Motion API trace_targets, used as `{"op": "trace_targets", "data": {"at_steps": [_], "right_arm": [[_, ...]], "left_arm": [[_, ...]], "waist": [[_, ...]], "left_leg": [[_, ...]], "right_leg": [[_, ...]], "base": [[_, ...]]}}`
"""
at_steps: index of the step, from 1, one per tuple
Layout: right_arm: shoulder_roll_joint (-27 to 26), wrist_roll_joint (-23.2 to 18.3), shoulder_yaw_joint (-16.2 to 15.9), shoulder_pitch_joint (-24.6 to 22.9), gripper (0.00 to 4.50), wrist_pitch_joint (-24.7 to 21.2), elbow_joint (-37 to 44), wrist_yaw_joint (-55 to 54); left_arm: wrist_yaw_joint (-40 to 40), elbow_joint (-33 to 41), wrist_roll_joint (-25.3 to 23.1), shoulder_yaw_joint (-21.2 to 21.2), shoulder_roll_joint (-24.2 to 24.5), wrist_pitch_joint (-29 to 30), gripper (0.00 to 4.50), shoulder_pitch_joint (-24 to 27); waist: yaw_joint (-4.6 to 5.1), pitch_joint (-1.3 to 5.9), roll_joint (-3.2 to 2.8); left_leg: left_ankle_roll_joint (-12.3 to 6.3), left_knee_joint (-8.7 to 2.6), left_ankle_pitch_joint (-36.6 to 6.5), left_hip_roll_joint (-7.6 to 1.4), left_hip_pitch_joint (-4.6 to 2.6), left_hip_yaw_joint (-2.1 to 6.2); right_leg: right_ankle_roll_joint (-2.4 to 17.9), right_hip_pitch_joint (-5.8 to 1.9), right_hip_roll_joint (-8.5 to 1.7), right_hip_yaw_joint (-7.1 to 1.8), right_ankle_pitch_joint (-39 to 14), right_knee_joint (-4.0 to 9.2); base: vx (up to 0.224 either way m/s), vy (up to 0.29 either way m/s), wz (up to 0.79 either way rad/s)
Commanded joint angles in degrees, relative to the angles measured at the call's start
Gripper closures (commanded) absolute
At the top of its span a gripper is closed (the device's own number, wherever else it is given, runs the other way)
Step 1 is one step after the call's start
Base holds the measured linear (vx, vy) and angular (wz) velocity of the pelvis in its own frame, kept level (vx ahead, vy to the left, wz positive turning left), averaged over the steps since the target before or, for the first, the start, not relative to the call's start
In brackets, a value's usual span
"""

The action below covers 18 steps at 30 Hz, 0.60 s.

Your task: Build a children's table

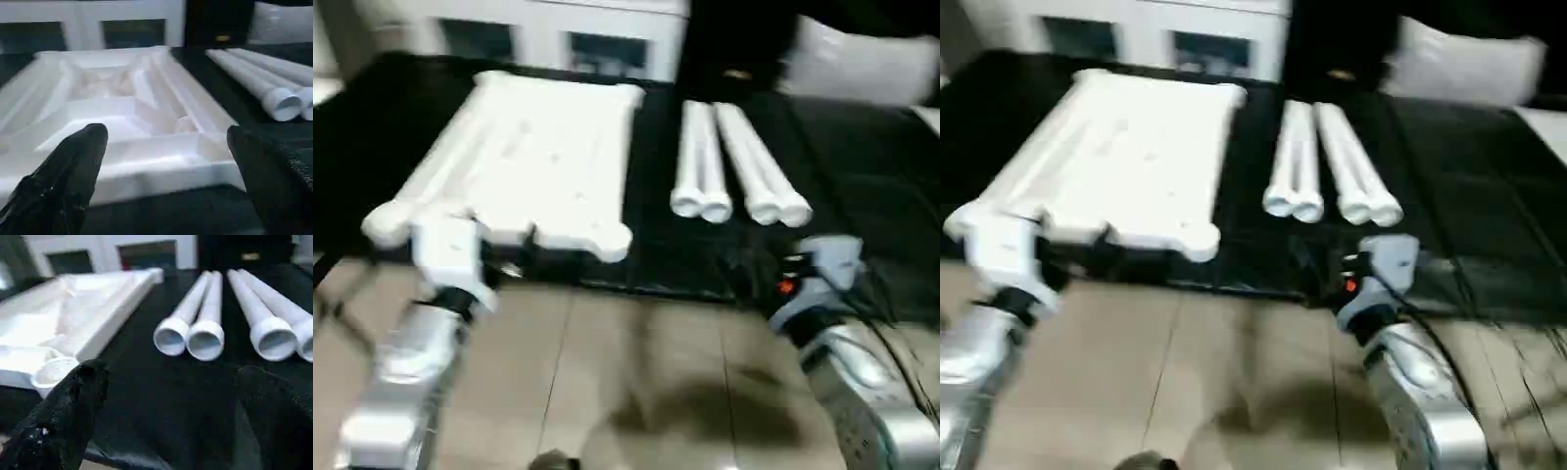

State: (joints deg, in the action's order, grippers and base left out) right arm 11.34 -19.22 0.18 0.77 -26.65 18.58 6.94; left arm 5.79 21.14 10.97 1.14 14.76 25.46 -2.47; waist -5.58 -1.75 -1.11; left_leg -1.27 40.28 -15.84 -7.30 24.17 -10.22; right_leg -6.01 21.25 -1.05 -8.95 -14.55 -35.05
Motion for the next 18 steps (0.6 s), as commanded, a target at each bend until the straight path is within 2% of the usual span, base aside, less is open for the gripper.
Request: {"op": "trace_targets", "data": {"at_steps": [1, 2, 3, 4, 5, 6, 7, 8, 9, 10, 11, 12, 13, 14, 15, 16, 17, 18], "right_arm": [[0.1, 3.5, 0.8, 2.5, 0.00, 2.8, -0.9, -1.7], [0.4, 5.0, 1.7, 3.9, 0.00, 4.2, -2.0, -2.3], [0.8, 7.2, 1.2, 4.7, 0.00, 4.1, -2.7, -2.9], [1.6, 9.1, -0.1, 6.2, 0.00, 1.8, -4.7, -2.5], [1.1, 7.1, 0.2, 6.3, 0.00, -1.4, -5.1, -2.2], [0.4, 3.6, 1.5, 6.3, 0.00, -4.0, -4.7, -1.7], [0.3, 2.1, 2.0, 6.3, 0.00, -4.8, -4.2, -2.0], [0.1, 1.0, 2.3, 6.2, 0.00, -5.8, -3.3, -2.8], [0.1, 0.8, 2.3, 6.1, 0.00, -6.1, -3.2, -2.9], [-0.7, 0.1, 2.6, 6.0, 0.00, -7.4, -3.0, -3.9], [-1.1, -0.1, 2.9, 6.0, 0.00, -7.8, -3.1, -4.1], [-1.8, -0.1, 2.8, 6.2, 0.00, -7.6, -3.4, -4.2], [-1.9, -0.1, 2.8, 6.2, 0.00, -7.6, -3.4, -4.3], [-2.5, 0.4, 2.3, 6.3, 0.00, -6.6, -3.6, -3.6], [-2.7, 0.9, 2.1, 6.4, 0.00, -5.8, -3.7, -2.8], [-2.7, 0.9, 2.1, 6.4, 0.00, -5.8, -3.7, -2.8], [-2.6, 3.1, 1.0, 7.2, 0.00, -3.2, -4.8, -1.9], [-1.9, 4.3, 0.0, 8.0, 0.00, -2.9, -5.4, -1.8]], "left_arm": [[-2.3, -2.0, -1.6, -0.5, -1.0, 1.4, 0.10, -2.0], [-2.7, -3.0, -1.7, -0.9, -1.8, 2.6, 0.10, -3.7], [-1.8, -3.9, -0.5, -0.7, -2.5, 2.9, 0.10, -4.4], [0.2, -5.9, 0.2, -1.0, -2.9, 1.0, 0.10, -4.5], [1.1, -5.6, -0.7, -1.7, -2.0, -0.6, 0.10, -2.8], [1.0, -4.3, -2.1, -2.6, -1.2, -1.2, 0.10, -1.0], [0.5, -3.2, -2.2, -2.6, -1.3, -0.6, 0.10, -0.3], [-0.5, -1.8, -2.0, -1.9, -1.7, -0.1, 0.10, 0.7], [-0.7, -1.5, -2.0, -1.8, -1.8, -0.1, 0.10, 0.9], [-1.6, -0.8, -1.9, -0.9, -2.2, -0.2, 0.10, 1.4], [-2.0, -0.7, -2.0, -0.7, -2.4, -0.1, 0.10, 1.3], [-2.7, -1.3, -2.5, -0.2, -2.4, -0.1, 0.10, 0.5], [-2.8, -1.3, -2.6, -0.1, -2.4, -0.1, 0.10, 0.4], [-3.1, -1.7, -2.9, 0.2, -2.4, 0.0, 0.10, -0.7], [-3.1, -1.9, -3.3, 0.4, -2.4, -0.1, 0.10, -1.0], [-3.1, -1.9, -3.3, 0.4, -2.4, -0.1, 0.10, -1.0], [-3.1, -3.2, -3.5, 1.0, -2.5, -0.6, 0.10, -1.9], [-3.9, -3.9, -4.2, 1.2, -2.3, -0.7, 0.10, -2.2]], "waist": [[2.27, 2.71, -2.99], [3.68, 3.29, -2.66], [3.11, 2.22, -2.04], [3.72, 1.89, -0.61], [4.62, 2.96, 0.16], [4.69, 3.37, 2.69], [0.63, 2.37, 2.98], [2.07, 2.23, 1.67], [3.81, 1.26, 1.81], [4.20, 0.73, -0.28], [7.16, 1.63, -2.13], [7.10, 1.39, -1.50], [7.36, 0.44, -1.31], [7.88, 0.29, -0.62], [7.58, 0.09, 0.26], [7.50, 0.04, 0.69], [7.39, -0.30, 2.10], [7.17, -0.39, 2.45]], "left_leg": [[-1.61, -9.14, -4.2, -4.64, -7.23, 2.22], [-5.36, -11.36, 2.1, -6.96, -6.32, 1.16], [-0.35, -12.59, 6.1, -9.54, -3.79, -2.00], [3.12, -13.09, 5.3, -10.36, -3.22, -2.32], [21.85, -13.51, 3.4, -8.24, -6.70, -4.53], [25.37, -11.15, 1.1, -7.38, -6.45, -4.38], [12.71, -1.43, -3.0, -7.02, -1.33, 4.44], [8.84, 0.84, 1.6, -5.95, 0.35, 8.29], [10.49, -1.18, 7.0, -3.97, 0.99, 8.54], [12.19, -5.64, -0.5, -5.15, -0.41, 9.17], [13.99, -10.52, -13.6, -8.17, -3.27, 13.30], [15.68, -10.78, -15.8, -7.40, -4.35, 12.61], [16.99, -11.93, -22.9, -6.73, -3.62, 11.54], [17.88, -11.52, -31.2, -4.94, -3.10, 11.27], [16.82, -10.59, -36.4, -4.08, -2.92, 9.92], [14.84, -9.98, -37.2, -4.02, -3.37, 9.18], [10.12, -8.88, -36.1, -3.83, -4.27, 7.81], [6.81, -7.99, -31.8, -3.68, -4.83, 6.71]], "right_leg": [[3.3, 5.93, 1.08, 5.27, -2.7, -2.08], [4.0, 5.32, -0.54, 11.55, -5.9, -8.57], [4.1, 5.11, -2.41, 14.25, -4.8, -9.18], [4.7, 3.88, -3.26, 14.75, -3.5, -8.76], [9.2, 2.75, -5.39, 14.88, -0.5, -4.36], [11.9, 1.53, -8.03, 12.38, -0.9, -2.26], [15.8, -1.83, -22.86, 4.09, 0.7, 3.24], [17.8, -3.69, -22.23, 4.54, 3.2, 2.65], [15.7, -3.59, -14.49, 13.57, -8.9, 3.95], [14.0, -2.12, -9.41, 14.44, -16.1, 3.63], [10.1, -0.59, -5.99, 13.22, -3.2, -2.98], [9.3, 0.64, -5.55, 13.17, -1.1, -3.12], [8.6, 0.27, -5.50, 12.87, -1.8, -2.92], [8.2, -1.33, -6.89, 12.16, -4.7, -0.74], [9.3, -2.12, -9.02, 11.52, -15.3, 2.73], [10.3, -2.17, -9.89, 11.06, -21.8, 4.25], [11.0, -2.70, -10.99, 10.65, -36.0, 7.10], [10.3, -4.03, -11.65, 11.03, -45.3, 9.26]], "base": [[-0.024, 0.187, -0.22], [-0.052, 0.327, -0.47], [-0.072, 0.264, -0.52], [-0.115, 0.368, -0.85], [-0.087, 0.228, -0.60], [-0.044, 0.154, -0.60], [-0.004, 0.080, -0.57], [-0.004, 0.080, -0.57], [-0.034, 0.113, -0.52], [-0.040, 0.158, -0.25], [-0.040, 0.158, -0.25], [-0.044, 0.104, 0.05], [-0.068, 0.028, -0.01], [-0.068, 0.028, -0.01], [-0.061, -0.019, -0.08], [0.000, 0.000, 0.00], [0.000, 0.000, 0.00], [0.000, 0.000, 0.00]]}}
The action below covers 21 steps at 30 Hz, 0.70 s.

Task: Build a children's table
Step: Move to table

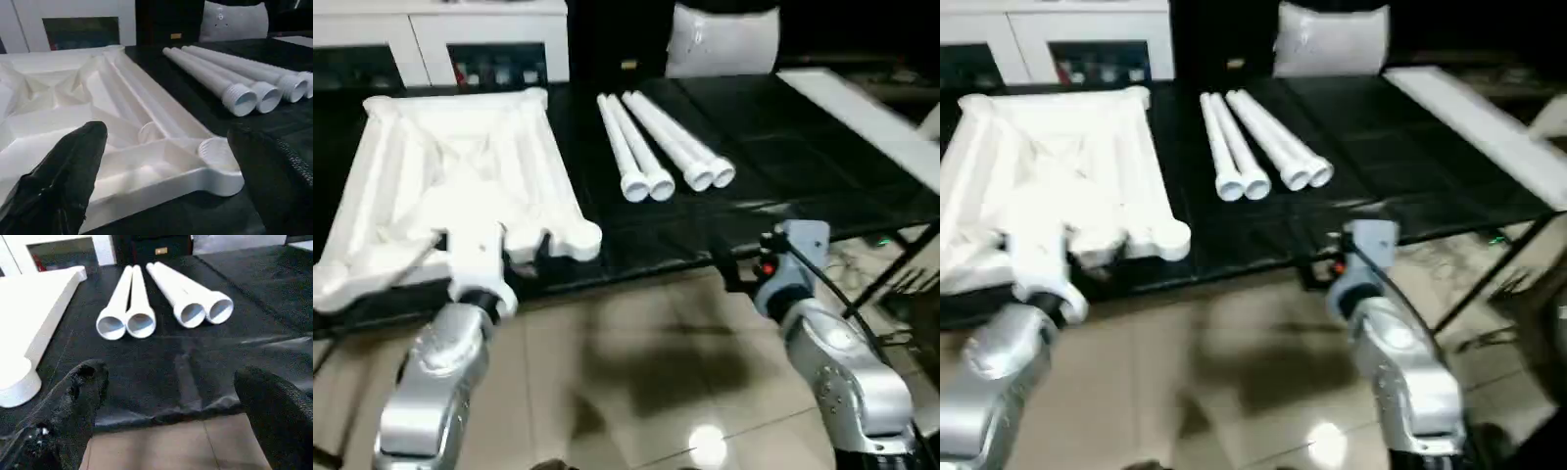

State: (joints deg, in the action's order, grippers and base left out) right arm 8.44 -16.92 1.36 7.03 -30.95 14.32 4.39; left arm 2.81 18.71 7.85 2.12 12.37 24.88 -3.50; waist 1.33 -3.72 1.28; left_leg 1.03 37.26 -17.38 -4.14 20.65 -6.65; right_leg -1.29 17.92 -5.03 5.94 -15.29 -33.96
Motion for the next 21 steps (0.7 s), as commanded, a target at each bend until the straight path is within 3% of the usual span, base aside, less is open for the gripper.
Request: {"op": "trace_targets", "data": {"at_steps": [1, 2, 3, 4, 5, 6, 7, 8, 9, 10, 11, 12, 13, 14, 15, 16, 17, 18, 19, 20, 21], "right_arm": [[1.0, 2.1, -1.1, 1.8, 0.00, 1.4, -1.1, 0.7], [2.2, 4.1, -2.8, 2.4, 0.00, 2.5, -1.5, 1.0], [3.4, 6.1, -4.6, 2.9, 0.00, 3.8, -2.1, 1.4], [4.2, 6.7, -5.7, 3.2, 0.00, 3.9, -2.8, 2.3], [4.2, 6.7, -5.8, 3.2, 0.00, 4.0, -2.8, 2.3], [3.1, 3.2, -4.4, 3.6, 0.00, 3.2, -3.9, 5.1], [3.1, 3.2, -4.4, 3.6, 0.00, 3.2, -3.9, 5.1], [1.9, 1.4, -3.1, 3.5, 0.00, 3.4, -4.0, 5.7], [1.8, 1.2, -2.9, 3.7, 0.00, 3.8, -4.5, 6.4], [2.1, 1.2, -3.0, 3.8, 0.00, 4.1, -4.9, 7.1], [2.2, 1.2, -3.2, 4.0, 0.00, 4.1, -5.1, 7.5], [2.8, 1.2, -3.7, 4.5, 0.00, 4.5, -5.8, 8.4], [3.2, 1.5, -3.9, 4.8, 0.00, 4.9, -6.0, 8.7], [3.5, 1.9, -4.2, 5.1, 0.00, 5.4, -6.3, 8.9], [3.8, 2.2, -4.4, 5.4, 0.00, 5.7, -6.5, 9.4], [4.0, 1.9, -4.3, 5.8, 0.00, 5.3, -6.5, 10.6], [4.1, 1.6, -4.3, 5.8, 0.00, 5.0, -6.5, 11.0], [4.2, 1.5, -4.3, 5.9, 0.00, 4.6, -6.4, 11.2], [4.3, 1.4, -4.2, 5.9, 0.00, 4.4, -6.3, 11.4], [4.4, 1.1, -4.1, 5.8, 0.00, 4.3, -6.2, 11.8], [4.8, 1.4, -4.2, 5.7, 0.00, 4.5, -6.2, 12.2]], "left_arm": [[-1.0, -1.4, -1.1, 0.3, 0.1, -0.1, 0.10, -1.2], [-1.2, -1.7, -1.2, 0.3, 0.0, -0.5, 0.10, -1.0], [-1.4, -2.0, -1.7, 0.0, 0.3, -0.8, 0.10, -0.8], [-1.2, -2.3, -2.5, -0.6, 0.6, -1.2, 0.10, -0.7], [-1.2, -2.4, -2.5, -0.6, 0.7, -1.2, 0.10, -0.7], [-0.9, -2.8, -3.5, -1.1, 0.7, -1.3, 0.10, -1.6], [-0.9, -2.8, -3.5, -1.1, 0.7, -1.3, 0.10, -1.6], [-1.0, -2.9, -3.5, -1.1, 0.4, -0.9, 0.10, -2.2], [-1.1, -3.2, -3.6, -1.2, 0.1, -0.8, 0.10, -2.8], [-1.3, -3.4, -3.8, -1.3, 0.0, -0.9, 0.10, -3.0], [-1.4, -3.5, -3.8, -1.3, -0.1, -0.9, 0.10, -3.1], [-1.5, -3.9, -3.9, -1.3, -0.4, -1.2, 0.10, -3.3], [-1.6, -4.0, -3.9, -1.2, -0.5, -1.4, 0.10, -3.4], [-1.7, -4.1, -4.0, -1.1, -0.6, -1.6, 0.10, -3.4], [-1.7, -4.4, -4.3, -1.1, -0.7, -1.8, 0.10, -3.6], [-1.4, -4.9, -5.0, -1.6, -0.5, -2.2, 0.10, -4.2], [-1.3, -5.0, -5.2, -1.8, -0.4, -2.3, 0.10, -4.3], [-1.2, -5.1, -5.4, -2.0, -0.3, -2.3, 0.10, -4.5], [-1.1, -5.2, -5.6, -2.0, -0.2, -2.2, 0.10, -4.6], [-1.0, -5.2, -5.6, -2.1, -0.2, -2.1, 0.10, -4.7], [-0.9, -5.4, -5.9, -2.2, -0.2, -2.1, 0.10, -4.9]], "waist": [[-0.38, 2.12, 0.79], [-0.77, 1.83, 0.35], [-0.73, 1.91, 0.36], [-0.26, 2.02, -0.07], [-0.26, 2.02, -0.07], [1.72, 1.94, -0.84], [2.32, 2.12, -0.99], [2.46, 2.04, -0.36], [2.13, 1.97, 0.26], [1.53, 2.54, 1.26], [0.56, 3.06, 2.02], [-2.62, 3.38, 2.24], [-3.47, 4.78, 3.02], [-3.98, 5.05, 3.20], [-4.34, 5.15, 2.56], [-3.42, 5.08, -0.09], [-2.55, 5.31, -2.22], [0.82, 7.31, -2.57], [-1.43, 6.16, -2.56], [-2.14, 5.46, -1.77], [-2.49, 5.40, -0.82]], "left_leg": [[1.03, -5.31, -21.6, -6.84, -0.28, 2.11], [0.06, -5.45, -19.4, -6.97, -0.51, 1.76], [-0.48, -6.55, -18.0, -7.73, -1.41, 1.43], [-0.27, -8.25, -18.7, -8.74, -1.74, 1.87], [-0.27, -8.25, -18.7, -8.74, -1.74, 1.87], [1.16, -10.74, -24.3, -10.05, -5.77, 4.18], [0.77, -11.70, -27.5, -10.53, -7.13, 6.26], [-0.19, -11.82, -28.4, -10.82, -7.63, 6.61], [-2.32, -11.51, -28.7, -10.65, -8.27, 5.75], [-3.92, -9.83, -23.7, -8.10, -6.53, 3.09], [-4.89, -7.30, -17.4, -5.72, -3.56, 0.75], [-6.67, 0.37, -6.9, -4.10, 1.32, 0.18], [-6.24, 4.17, -0.2, -5.78, 6.27, 1.83], [-5.49, 2.87, 6.3, -5.58, 8.45, 1.95], [-5.65, 0.44, 10.4, -5.39, 7.74, 1.77], [-7.63, -4.49, 20.6, -6.17, 3.24, 1.64], [-12.93, -5.47, 22.5, -8.58, -2.40, 4.31], [-25.70, -3.66, 45.1, -14.22, -11.66, 11.84], [-25.55, -2.43, 50.8, -13.93, -10.08, 10.94], [-26.47, -4.47, 47.6, -11.05, -6.08, 8.35], [-28.45, -4.68, 45.1, -9.57, -5.65, 9.16]], "right_leg": [[5.2, -3.29, -7.83, -4.09, -45.5, 8.98], [5.2, -3.24, -7.69, -3.85, -45.1, 9.37], [5.6, -3.24, -6.35, -2.74, -40.4, 9.20], [5.7, -3.21, -4.51, -1.60, -32.4, 7.78], [5.7, -3.21, -4.51, -1.60, -32.4, 7.78], [6.6, -0.45, -1.26, -0.46, -18.0, 3.46], [5.3, 0.86, -0.62, -0.60, -10.7, 0.73], [4.1, 1.62, -0.77, -0.98, -8.1, 0.04], [3.5, 2.52, -1.88, -2.08, -4.8, 0.31], [5.7, 0.72, -3.95, -3.81, -1.3, 3.11], [8.2, -2.51, -5.66, -5.78, 1.3, 4.37], [13.8, -8.23, -12.59, -11.45, -2.0, 7.74], [17.8, -11.74, -13.86, -12.79, 5.1, 6.31], [17.8, -11.54, -8.88, -9.42, 17.4, 3.82], [17.2, -10.73, -5.88, -7.04, 21.2, 3.01], [13.3, -7.43, 0.67, -1.72, 19.8, 0.87], [9.4, -3.29, 3.08, 0.24, 12.1, -2.07], [1.4, 7.02, 2.52, 0.06, -6.3, -8.52], [-0.3, 7.35, 1.50, -1.03, -6.9, -8.89], [-5.6, 7.22, 1.45, -1.97, -0.7, -9.64], [-6.2, 7.47, 1.70, -2.69, 0.1, -8.65]], "base": [[0.000, 0.000, 0.00], [0.000, 0.000, 0.00], [0.000, 0.000, 0.00], [0.000, 0.000, 0.00], [0.081, -0.001, 0.00], [0.107, 0.013, -0.07], [0.177, 0.002, -0.10], [0.115, -0.002, -0.10], [0.142, -0.051, 0.04], [0.165, -0.082, 0.08], [0.165, -0.082, 0.08], [0.211, -0.056, -0.03], [0.213, -0.011, -0.14], [0.213, -0.011, -0.14], [0.108, -0.004, -0.11], [0.079, -0.017, -0.07], [0.079, -0.017, -0.07], [0.148, 0.005, -0.06], [0.051, 0.019, 0.07], [0.051, 0.019, 0.07], [-0.016, -0.011, 0.32]]}}
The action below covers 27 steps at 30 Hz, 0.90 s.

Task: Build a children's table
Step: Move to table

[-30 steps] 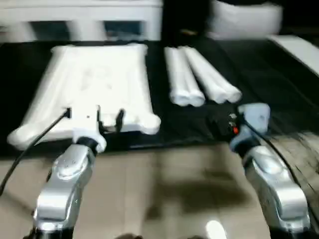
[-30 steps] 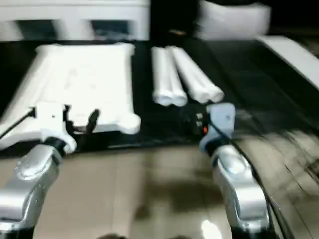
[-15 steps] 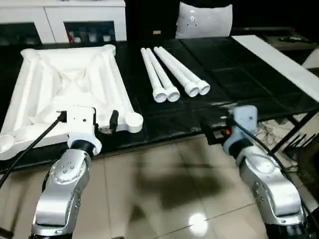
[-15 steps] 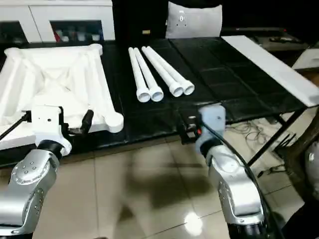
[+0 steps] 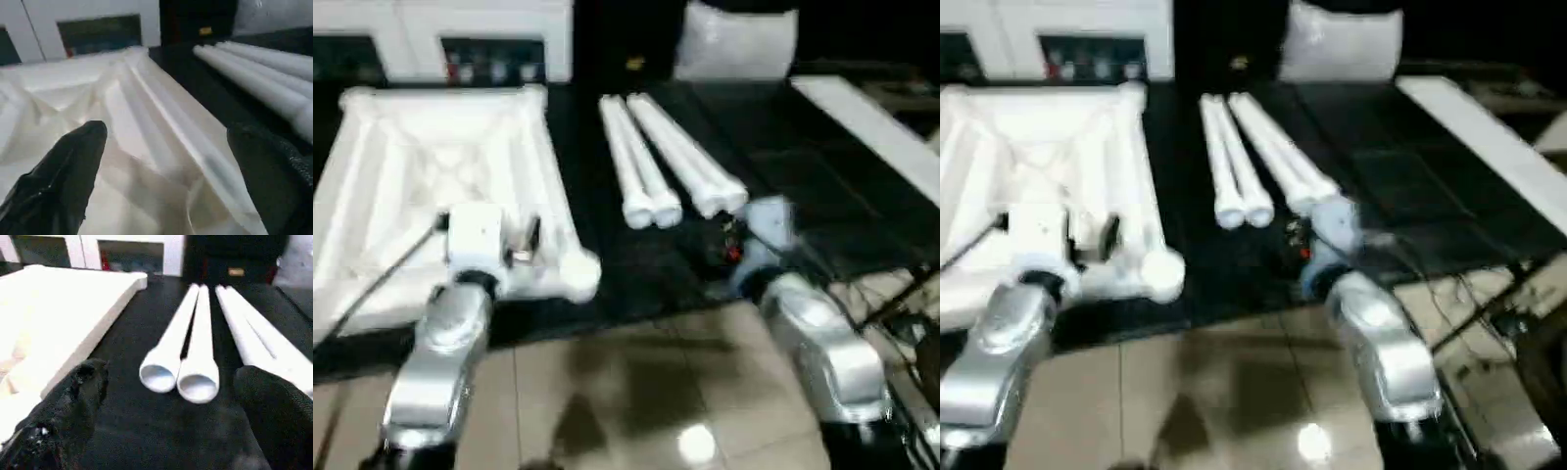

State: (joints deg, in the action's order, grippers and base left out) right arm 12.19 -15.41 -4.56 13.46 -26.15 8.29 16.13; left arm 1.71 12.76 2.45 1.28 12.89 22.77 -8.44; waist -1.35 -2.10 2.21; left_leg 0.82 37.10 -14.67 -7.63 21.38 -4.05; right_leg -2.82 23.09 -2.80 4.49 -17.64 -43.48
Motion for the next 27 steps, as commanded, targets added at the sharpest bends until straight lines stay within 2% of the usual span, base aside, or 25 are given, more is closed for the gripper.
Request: {"op": "trace_targets", "data": {"at_steps": [1, 2, 3, 4, 5, 6, 7, 8, 9, 10, 11, 12, 13, 14, 16, 17, 19, 20, 21, 22, 23, 24, 25, 26, 27], "right_arm": [[1.2, 0.0, 1.7, -0.9, 0.00, -0.1, -0.3, 0.6], [1.4, 0.0, 1.6, -0.9, 0.00, 0.1, -0.3, 0.7], [1.4, 0.1, 1.7, -1.0, 0.00, 0.2, -0.4, 0.6], [1.1, 0.2, 2.0, -1.0, 0.00, 0.7, -0.6, 0.2], [0.6, 0.2, 2.5, -1.0, 0.00, 1.1, -0.9, -0.3], [0.2, 0.2, 2.9, -1.0, 0.00, 1.3, -1.1, -0.7], [-0.3, 0.1, 3.3, -0.9, 0.00, 1.3, -1.2, -0.9], [-0.4, 0.1, 3.4, -0.9, 0.00, 1.2, -1.3, -1.1], [-0.4, 0.2, 3.3, -0.9, 0.00, 1.3, -1.2, -1.2], [-0.3, 0.3, 3.3, -0.9, 0.00, 1.4, -1.1, -1.2], [-0.3, 0.5, 3.2, -0.9, 0.00, 1.5, -1.0, -1.3], [-0.3, 0.5, 3.2, -0.9, 0.00, 1.5, -1.0, -1.3], [-0.3, 0.5, 3.2, -0.9, 0.00, 1.5, -1.0, -1.3], [-0.3, 0.5, 3.2, -0.9, 0.00, 1.5, -1.0, -1.3], [-0.3, 0.5, 3.2, -0.9, 0.00, 1.5, -1.0, -1.3], [-0.3, 0.5, 3.2, -0.9, 0.00, 1.5, -1.0, -1.3], [-0.2, 0.5, 3.3, -1.0, 0.00, 1.6, -1.0, -1.4], [0.0, 1.6, 2.7, -1.3, 0.00, 1.5, -0.5, -2.0], [0.1, 2.2, 2.4, -1.6, 0.00, 1.5, -0.2, -2.3], [0.2, 2.8, 2.1, -2.1, 0.00, 1.1, 0.4, -2.7], [-0.2, 2.7, 2.4, -2.5, 0.00, 0.6, 0.8, -3.4], [-0.5, 2.9, 2.7, -2.9, 0.00, 0.4, 1.0, -3.6], [-0.6, 3.0, 2.8, -3.0, 0.00, 0.3, 1.0, -3.7], [-0.5, 3.4, 2.7, -3.1, 0.00, 0.4, 1.2, -3.9], [-0.3, 3.7, 2.6, -3.2, 0.00, 0.4, 1.2, -4.2]], "left_arm": [[0.4, 0.4, -0.7, -1.5, -0.6, 0.0, 0.10, -0.1], [0.5, 0.4, -0.8, -1.6, -0.5, 0.0, 0.10, -0.1], [0.5, 0.4, -0.8, -1.7, -0.5, 0.0, 0.10, -0.2], [0.6, 0.5, -1.0, -1.7, -0.3, 0.1, 0.10, -0.3], [1.0, 0.4, -1.0, -1.8, -0.1, 0.0, 0.10, -0.4], [1.3, 0.3, -1.1, -1.9, 0.1, -0.2, 0.10, -0.5], [1.8, 0.0, -1.1, -2.0, 0.3, -0.3, 0.10, -0.7], [2.2, -0.2, -1.0, -2.2, 0.5, -0.5, 0.10, -0.9], [2.6, -0.5, -0.7, -2.2, 0.3, -0.9, 0.10, -1.2], [3.0, -0.8, -0.4, -2.1, 0.1, -0.9, 0.10, -1.4], [3.8, -1.3, -0.2, -2.4, 0.2, -1.0, 0.10, -1.9], [3.8, -1.3, -0.2, -2.4, 0.2, -1.0, 0.10, -1.9], [3.8, -1.3, -0.2, -2.4, 0.2, -1.0, 0.10, -1.9], [3.8, -1.3, -0.2, -2.4, 0.2, -1.0, 0.10, -1.9], [3.8, -1.3, -0.2, -2.4, 0.2, -1.0, 0.10, -1.9], [3.8, -1.3, -0.2, -2.4, 0.2, -1.0, 0.10, -1.9], [4.1, -1.8, -0.4, -2.7, 0.3, -0.9, 0.10, -2.2], [3.4, -2.5, -0.9, -2.6, 0.2, -1.1, 0.10, -2.6], [3.0, -2.8, -1.3, -2.5, 0.1, -1.2, 0.10, -2.8], [2.3, -3.2, -1.7, -2.5, 0.1, -1.2, 0.10, -3.0], [2.0, -3.0, -1.9, -2.5, 0.1, -1.1, 0.10, -2.8], [1.8, -2.5, -2.2, -2.5, 0.3, -0.7, 0.10, -2.4], [1.7, -2.3, -2.2, -2.5, 0.4, -0.5, 0.10, -2.2], [1.6, -1.9, -1.9, -2.1, 0.3, -0.2, 0.10, -1.9], [1.7, -1.6, -1.4, -1.6, -0.1, -0.1, 0.10, -1.6]], "waist": [[0.55, 3.13, -0.04], [-0.02, 2.51, 3.80], [-1.81, 1.11, 4.26], [-2.74, 2.01, 2.63], [-2.53, 1.85, 1.75], [-2.53, 1.85, 1.75], [-2.70, 2.26, -0.53], [-1.29, 2.34, -1.27], [-0.21, 3.13, -2.52], [0.07, 3.25, -2.48], [-0.58, 3.45, -1.56], [-0.71, 3.53, -1.08], [-0.69, 3.98, -0.65], [-0.85, 4.06, -0.70], [-0.58, 3.57, -0.71], [-0.38, 3.13, -0.64], [-0.30, 2.21, -0.98], [-0.38, 2.02, -2.46], [0.24, 1.52, -1.91], [0.59, 1.37, -2.06], [1.31, 1.50, -3.01], [0.73, 1.24, -2.90], [1.54, 1.69, -4.03], [2.39, 1.61, -4.39], [2.66, 1.61, -3.97]], "left_leg": [[-27.80, -4.42, 29.7, -3.23, -4.66, 5.14], [-18.90, -2.73, 6.4, 2.90, 0.75, 0.80], [-15.67, 0.50, -2.0, 3.47, 2.05, -0.20], [-9.74, 3.68, -3.2, 0.30, 3.30, 0.88], [-3.38, 0.05, -2.5, -0.83, 0.63, -0.47], [-3.38, 0.05, -2.5, -0.83, 0.63, -0.47], [-3.29, -3.60, 3.9, -2.05, 1.47, -0.82], [-5.34, -5.64, 9.6, -3.98, -2.32, 0.03], [-8.35, -4.56, 19.9, -4.74, -6.37, 2.39], [-9.69, -4.03, 23.8, -4.91, -6.73, 2.65], [-10.32, -2.08, 36.6, -2.81, -4.81, 1.41], [-9.65, -1.89, 38.9, -1.94, -3.88, 0.72], [-8.90, -1.80, 41.4, -1.40, -3.13, 0.56], [-6.73, -1.88, 42.4, -1.39, -2.30, 0.38], [-4.02, -2.72, 32.8, -1.92, -1.50, 0.03], [-2.68, -3.50, 23.8, -2.46, -0.99, -0.10], [-1.41, -4.72, 7.4, -3.54, -1.00, -0.35], [-0.71, -4.83, 3.8, -3.67, -1.18, -0.22], [1.90, -5.77, -4.7, -4.77, -1.52, 0.22], [3.23, -6.31, -8.3, -5.31, -1.55, 0.71], [2.71, -7.96, -14.4, -8.32, -3.14, 2.74], [-1.47, -9.08, -16.4, -6.21, 0.15, 6.03], [-4.77, -10.52, -21.7, -6.18, -1.23, 8.78], [-7.38, -10.92, -21.3, -6.37, -1.85, 11.82], [-8.16, -11.22, -20.4, -5.64, -1.15, 12.22]], "right_leg": [[-2.5, 2.18, -1.84, -3.74, 7.0, 5.59], [-4.4, -3.80, -4.87, -6.68, 9.4, 12.01], [-6.3, -4.81, -10.17, -7.79, -3.7, 16.62], [-2.1, -8.25, -15.80, -6.87, -15.4, 16.48], [9.2, -7.13, -10.20, -8.22, -19.0, 15.73], [9.2, -7.13, -10.20, -8.22, -19.0, 15.73], [15.2, -8.97, -6.89, -5.26, -10.8, 13.60], [15.5, -5.02, -3.24, -2.40, 1.2, 10.45], [13.6, -1.50, -1.89, -1.10, 8.4, 8.06], [12.4, -0.74, -2.39, -1.45, 10.1, 8.00], [11.7, -1.60, -4.07, -3.13, 20.1, 8.71], [11.9, -2.50, -4.18, -3.71, 23.6, 8.82], [12.1, -3.62, -4.12, -4.17, 27.5, 8.17], [12.3, -4.18, -4.13, -4.43, 30.6, 8.24], [13.0, -4.78, -4.64, -4.42, 26.2, 8.86], [13.7, -5.32, -5.12, -4.46, 21.2, 9.39], [15.9, -5.25, -5.77, -4.76, 11.7, 10.36], [16.4, -5.00, -5.81, -4.76, 9.6, 10.33], [16.4, -4.68, -4.77, -4.26, 4.7, 10.76], [16.4, -4.81, -4.25, -3.88, 2.9, 10.55], [16.2, -3.69, -2.83, -2.35, 0.9, 9.86], [17.4, -5.65, -2.82, -0.43, 0.4, 8.60], [18.3, -4.83, -1.61, 0.92, -4.8, 7.93], [20.8, -4.00, -1.23, 0.82, -5.7, 6.34], [21.5, -4.47, -1.53, 0.41, -6.5, 6.50]], "base": [[0.054, -0.039, 0.63], [0.054, -0.039, 0.63], [0.045, -0.050, 0.64], [0.027, -0.035, 0.46], [0.027, -0.035, 0.46], [0.069, 0.003, 0.19], [0.115, 0.041, 0.01], [0.115, 0.041, 0.01], [0.099, 0.069, 0.04], [0.052, 0.071, 0.05], [0.052, 0.071, 0.05], [0.000, 0.000, 0.00], [0.000, 0.000, 0.00], [0.000, 0.000, 0.00], [-0.026, -0.009, -0.02], [-0.053, -0.018, -0.04], [-0.074, -0.032, 0.01], [-0.079, -0.035, 0.03], [-0.078, -0.036, 0.03], [-0.073, -0.061, 0.07], [-0.073, -0.061, 0.07], [-0.113, -0.099, 0.25], [-0.062, -0.147, 0.54], [-0.062, -0.147, 0.54], [-0.003, -0.194, 0.66]]}}
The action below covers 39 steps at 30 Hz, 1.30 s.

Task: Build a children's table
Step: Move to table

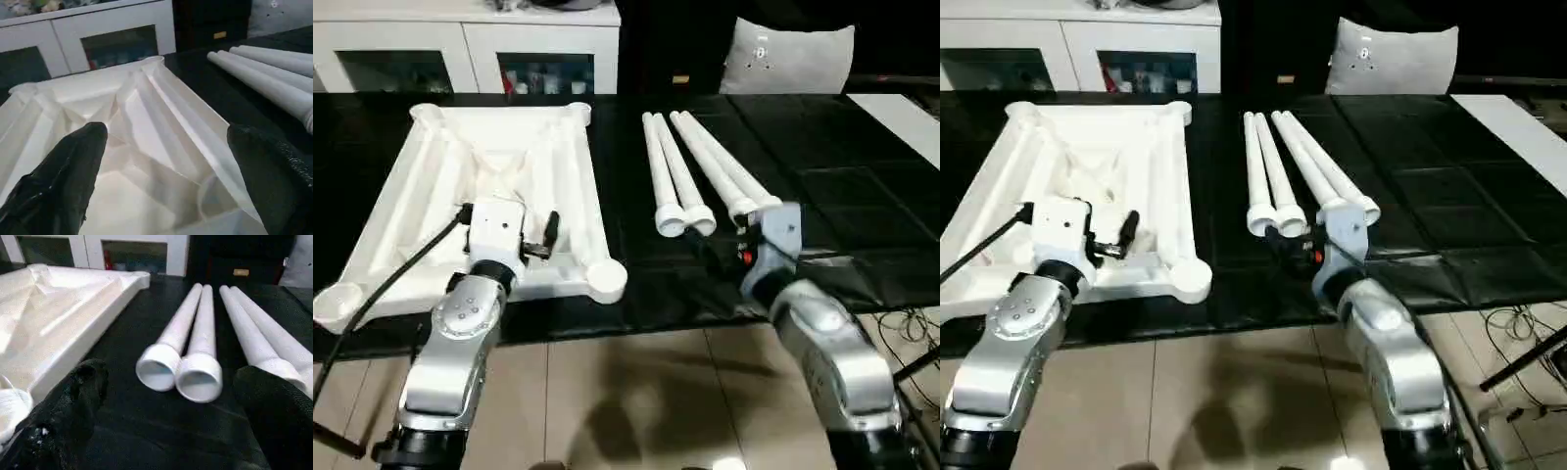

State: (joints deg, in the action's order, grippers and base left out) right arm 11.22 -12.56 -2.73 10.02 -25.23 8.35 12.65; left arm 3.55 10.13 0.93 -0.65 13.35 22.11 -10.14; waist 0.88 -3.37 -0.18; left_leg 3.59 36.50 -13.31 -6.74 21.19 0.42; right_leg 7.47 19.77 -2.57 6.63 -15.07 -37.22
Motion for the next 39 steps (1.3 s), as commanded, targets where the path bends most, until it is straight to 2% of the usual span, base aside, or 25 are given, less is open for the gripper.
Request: {"op": "trace_targets", "data": {"at_steps": [1, 3, 4, 5, 7, 8, 9, 12, 13, 14, 16, 19, 20, 21, 22, 24, 25, 27, 28, 30, 31, 33, 34, 36, 39], "right_arm": [[0.4, 0.2, 1.1, -0.1, 0.00, -1.0, 1.3, -0.8], [0.6, -0.1, 1.1, -0.7, 0.00, -1.6, 1.7, -0.6], [0.9, 0.1, 0.8, -0.9, 0.00, -1.8, 1.9, -0.5], [1.0, 0.2, 0.5, -1.2, 0.00, -1.8, 2.2, -0.2], [0.7, -0.1, 0.0, -1.6, 0.00, -1.7, 3.1, 0.5], [0.5, -0.3, -0.2, -1.6, 0.00, -1.8, 3.5, 0.6], [0.3, -0.3, -0.2, -1.6, 0.00, -1.7, 3.7, 0.7], [0.0, -0.5, 0.0, -1.3, 0.00, -2.0, 4.0, 0.4], [0.0, -0.5, 0.0, -1.3, 0.00, -2.0, 4.0, 0.4], [0.0, -0.5, 0.0, -1.2, 0.00, -2.1, 3.9, 0.4], [0.5, -0.1, -0.5, -1.1, 0.00, -1.8, 3.9, 0.7], [0.7, 0.3, -1.2, -0.9, 0.00, -1.9, 4.1, 1.5], [0.7, 0.4, -1.4, -0.9, 0.00, -1.9, 4.2, 1.8], [0.3, 0.2, -1.4, -0.8, 0.00, -1.8, 4.2, 1.9], [0.1, 0.1, -1.4, -0.8, 0.00, -1.8, 4.2, 1.8], [-0.6, -0.6, -0.9, -0.8, 0.00, -1.8, 4.1, 1.5], [-0.6, -0.6, -0.9, -0.8, 0.00, -1.8, 4.1, 1.5], [-0.2, -0.6, -1.1, -0.8, 0.00, -2.0, 4.0, 1.7], [0.1, -0.3, -1.2, -0.7, 0.00, -1.8, 3.5, 1.8], [0.3, 0.1, -1.2, -0.6, 0.00, -1.6, 3.1, 1.9], [0.5, 0.4, -1.2, -0.5, 0.00, -1.4, 2.6, 2.0], [0.4, 0.7, -1.1, -0.3, 0.00, -1.1, 2.1, 2.3], [0.4, 0.7, -1.1, -0.3, 0.00, -1.1, 2.1, 2.3], [0.6, 0.7, -1.2, -0.3, 0.00, -0.9, 2.1, 2.5], [0.8, 0.6, -1.4, -0.6, 0.00, -0.5, 1.8, 2.7]], "left_arm": [[-0.1, 1.5, -0.6, 0.3, -0.2, 0.6, 0.10, 0.5], [0.2, 2.3, -1.1, 0.4, 0.4, 0.2, 0.10, 1.1], [0.4, 2.7, -1.0, 0.5, 0.4, 0.0, 0.10, 1.2], [0.9, 3.0, -0.2, 0.8, 0.4, 0.8, 0.10, 1.4], [1.6, 3.6, 0.5, 1.2, 0.7, 1.2, 0.10, 2.0], [1.7, 4.0, 1.1, 1.6, 0.5, 1.0, 0.10, 2.5], [1.8, 4.4, 1.7, 2.1, 0.3, 1.0, 0.10, 3.0], [2.4, 5.6, 2.9, 3.1, 0.2, 1.0, 0.10, 4.3], [2.4, 5.6, 2.9, 3.1, 0.2, 1.0, 0.10, 4.3], [2.6, 5.8, 2.9, 3.2, 0.2, 1.0, 0.10, 4.6], [3.4, 6.2, 3.1, 3.3, 0.4, 1.0, 0.10, 5.0], [4.1, 6.8, 3.3, 3.1, 0.8, 1.1, 0.10, 5.2], [4.2, 6.9, 3.4, 3.0, 0.9, 1.2, 0.10, 5.2], [4.4, 7.1, 3.5, 2.9, 1.1, 1.3, 0.10, 5.3], [4.5, 7.1, 3.5, 2.9, 1.1, 1.3, 0.10, 5.3], [4.7, 7.2, 3.6, 3.0, 1.1, 1.1, 0.10, 5.3], [4.8, 7.2, 3.6, 3.0, 1.1, 1.2, 0.10, 5.3], [5.0, 7.4, 3.4, 3.0, 1.0, 1.4, 0.10, 5.4], [5.1, 7.5, 3.4, 3.0, 0.9, 1.5, 0.10, 5.4], [5.1, 7.4, 3.5, 3.0, 0.9, 1.6, 0.10, 5.4], [5.0, 7.4, 3.6, 2.9, 0.9, 1.7, 0.10, 5.4], [5.1, 7.3, 3.8, 2.7, 1.0, 1.7, 0.10, 5.4], [5.1, 7.3, 3.8, 2.7, 1.0, 1.7, 0.10, 5.4], [5.5, 7.1, 3.6, 2.7, 0.9, 1.5, 0.10, 5.3], [5.8, 6.9, 3.5, 2.7, 0.9, 1.3, 0.10, 5.1]], "waist": [[0.81, 2.95, -0.87], [0.42, 2.73, 0.97], [-2.38, 3.85, 3.72], [-4.09, 2.54, 3.21], [-5.08, 3.09, 2.94], [-5.97, 3.78, -0.01], [-5.13, 3.75, 0.65], [-4.40, 4.48, -0.32], [-4.68, 3.92, 0.10], [-6.92, 1.31, 2.37], [-7.01, 0.69, 2.38], [-7.49, 1.10, 1.27], [-6.98, 1.02, 0.03], [-5.08, 1.75, -1.49], [-3.51, 2.43, -1.59], [-2.52, 2.30, -1.38], [-2.13, 2.22, -1.26], [-3.41, 3.35, 1.98], [-5.13, 4.27, 3.21], [-5.33, 4.67, 3.29], [-5.34, 4.17, 2.24], [-3.90, 3.58, -1.77], [-1.50, 3.40, -4.25], [-0.42, 4.41, -2.92], [-0.33, 3.82, -0.30]], "left_leg": [[-10.65, -9.48, -19.3, -8.68, -2.87, 5.10], [-10.16, -5.49, -15.6, -3.86, -0.48, 0.77], [-8.77, 7.62, -8.5, 2.86, 1.06, -7.63], [-6.93, 5.42, -1.7, 1.34, 3.90, -7.42], [-7.84, 2.01, 1.0, 0.79, 2.67, -7.24], [-11.05, -2.52, 3.7, -3.60, 1.36, -5.06], [-12.85, -2.60, 4.6, -4.79, 2.56, -3.96], [-18.75, -5.22, -0.7, -16.59, -2.32, 2.12], [-15.91, -4.53, -5.0, -14.47, -1.85, 0.98], [-5.98, 3.76, -8.2, -0.92, 0.05, -7.09], [-6.04, 5.46, -6.8, 0.89, 1.13, -8.29], [-8.15, 0.19, -10.3, -0.75, -2.78, -7.58], [-8.48, -4.65, -13.8, -5.03, -5.98, -5.36], [-8.60, -9.92, -27.0, -14.69, -9.88, 0.33], [-9.00, -11.50, -32.4, -14.42, -10.75, 1.03], [-14.39, -10.06, -23.9, -9.66, -10.39, -1.99], [-15.58, -9.64, -21.3, -7.16, -9.55, -3.44], [-15.18, -3.14, -9.6, 0.23, -2.60, -7.92], [-12.43, 2.46, -5.3, -0.48, 0.18, -7.08], [-10.72, 4.44, -3.4, -1.16, 2.85, -6.24], [-5.61, 4.54, 1.8, -2.39, 4.74, -5.44], [-6.02, -4.70, 6.4, -4.03, -0.01, -6.53], [-9.71, -6.87, -3.7, -7.72, -4.75, -1.54], [-19.95, -6.08, -3.5, -10.40, -8.46, 1.93], [-25.99, -6.20, 0.3, -8.87, -6.61, -1.97]], "right_leg": [[12.0, 0.40, -2.92, -3.39, -10.2, 2.00], [14.9, -0.95, -4.84, -5.43, -13.8, 6.74], [11.5, -1.87, -6.49, -6.01, -23.9, 11.67], [3.1, -3.85, -7.03, -7.49, -21.2, 9.87], [-6.4, -3.79, -6.42, -7.54, -14.9, 9.67], [-14.3, -3.89, -7.22, -5.63, -6.6, 9.72], [-17.2, -3.52, -5.41, -4.63, -2.7, 8.07], [-12.1, 0.84, -11.56, -8.95, 2.5, -0.36], [-9.5, 0.85, -12.02, -10.21, 0.6, 0.75], [-18.0, -1.63, -9.28, -10.30, -39.0, 10.50], [-22.1, -2.58, -6.72, -9.73, -55.1, 12.01], [-19.7, -3.61, -4.45, -7.88, -43.8, 12.08], [-16.7, -2.83, -3.04, -4.92, -37.0, 11.06], [-10.2, -1.12, -3.38, -2.73, -22.1, 3.13], [-6.1, 2.48, -2.44, -2.11, -6.3, -3.76], [-3.9, 4.93, -2.93, -2.71, 2.5, -3.63], [-3.8, 4.22, -2.54, -2.64, 3.6, -1.72], [1.7, -5.18, -8.69, -8.94, -5.2, 7.03], [10.1, -8.79, -12.97, -13.24, -10.2, 9.43], [13.1, -10.84, -13.59, -13.65, -8.2, 8.60], [16.9, -9.56, -11.74, -10.52, 1.3, 7.68], [8.7, -5.95, -3.90, -2.36, -7.5, 7.65], [1.8, -0.64, 0.87, -1.12, -9.7, 0.20], [-4.8, 3.34, -1.13, -2.31, -7.0, -3.74], [-8.1, 4.96, -3.17, -4.38, 1.3, -2.46]], "base": [[-0.009, -0.239, 0.47], [-0.004, -0.250, 0.35], [-0.008, -0.235, 0.00], [-0.008, -0.235, 0.00], [-0.011, -0.193, 0.02], [-0.013, -0.170, 0.04], [0.002, -0.130, -0.04], [-0.003, -0.084, 0.01], [-0.045, -0.127, 0.04], [-0.038, -0.088, 0.02], [-0.025, -0.030, -0.05], [0.000, 0.000, 0.00], [0.000, 0.000, 0.00], [0.000, 0.000, 0.00], [0.070, 0.037, 0.03], [0.085, 0.025, 0.07], [0.000, 0.000, 0.00], [0.104, -0.051, 0.04], [0.100, -0.070, 0.05], [0.121, -0.022, -0.07], [0.190, 0.011, -0.14], [0.126, 0.046, -0.06], [0.073, 0.066, -0.03], [0.166, 0.044, 0.00], [0.125, -0.002, 0.09]]}}
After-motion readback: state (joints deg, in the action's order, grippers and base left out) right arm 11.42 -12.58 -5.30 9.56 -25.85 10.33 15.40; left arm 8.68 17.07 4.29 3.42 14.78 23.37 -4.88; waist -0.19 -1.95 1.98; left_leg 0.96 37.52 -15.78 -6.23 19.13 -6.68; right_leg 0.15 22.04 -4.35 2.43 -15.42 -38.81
